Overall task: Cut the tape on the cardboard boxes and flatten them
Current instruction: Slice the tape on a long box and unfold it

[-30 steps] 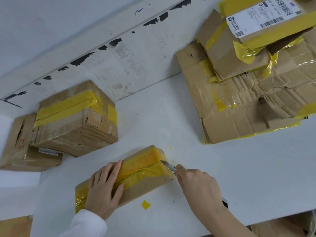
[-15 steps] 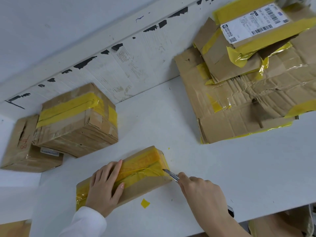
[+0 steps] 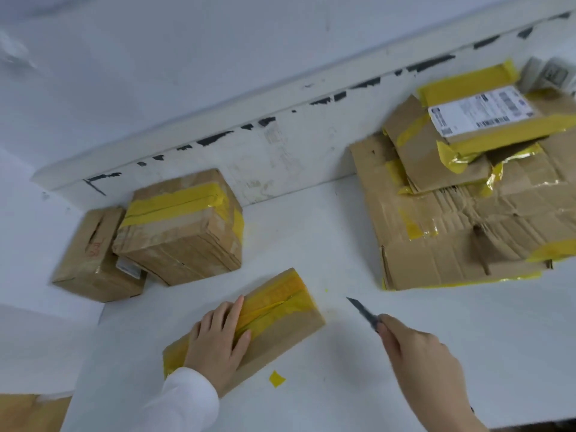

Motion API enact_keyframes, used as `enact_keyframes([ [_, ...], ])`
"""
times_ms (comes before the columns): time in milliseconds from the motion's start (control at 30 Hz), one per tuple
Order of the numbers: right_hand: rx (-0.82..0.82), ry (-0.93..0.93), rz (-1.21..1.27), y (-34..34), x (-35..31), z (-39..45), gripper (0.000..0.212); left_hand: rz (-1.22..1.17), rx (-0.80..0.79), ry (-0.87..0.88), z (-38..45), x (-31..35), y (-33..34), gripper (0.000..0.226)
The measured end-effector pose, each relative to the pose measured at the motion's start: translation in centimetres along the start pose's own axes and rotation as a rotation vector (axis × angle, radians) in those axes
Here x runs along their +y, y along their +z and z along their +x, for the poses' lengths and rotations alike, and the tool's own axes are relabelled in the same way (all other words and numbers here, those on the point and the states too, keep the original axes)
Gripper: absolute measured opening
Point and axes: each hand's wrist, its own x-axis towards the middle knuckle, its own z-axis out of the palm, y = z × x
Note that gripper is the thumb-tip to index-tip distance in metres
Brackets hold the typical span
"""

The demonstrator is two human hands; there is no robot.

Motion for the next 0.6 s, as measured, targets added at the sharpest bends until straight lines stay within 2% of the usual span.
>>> enact_keyframes([
  [100, -0.07, -0.003, 0.102, -0.4, -0.6, 0.4, 0.023, -0.025, -0.07, -0.2, -0.3, 0.6, 0.1, 0.074],
  [200, -0.178, -0.057, 0.378, 0.6, -1.9, 1.3, 0.02, -0.233, -0.058, -0.365, -0.7, 0.9, -0.1, 0.066],
  [267, -0.272, -0.061, 0.541, 1.4, -3.1, 1.5, 0.019, -0.287, -0.007, -0.409, -1.5, 0.9, -0.2, 0.056],
  [367, -0.4, -0.066, 0.621, 3.1, -4.3, 1.7, 0.006, -0.178, 0.164, -0.254, -2.9, 0.6, -0.2, 0.035],
  [400, -0.41, -0.08, 0.61, 3.5, -4.5, 1.8, 0.005, -0.136, 0.234, -0.168, -3.2, 0.4, -0.2, 0.036],
  [467, -0.391, -0.096, 0.585, 4.1, -4.9, 2.3, 0.006, -0.041, 0.365, 0.021, -2.6, -0.3, -0.7, 0.061],
  [533, -0.382, -0.104, 0.553, 4.4, -5.2, 2.7, 0.006, -0.008, 0.249, 0.205, -1.1, -1.0, -1.4, 0.085],
  [600, -0.399, -0.097, 0.564, 4.3, -5.3, 2.9, 0.005, 0.036, 0.069, 0.325, 0.6, -1.4, -1.5, 0.086],
])
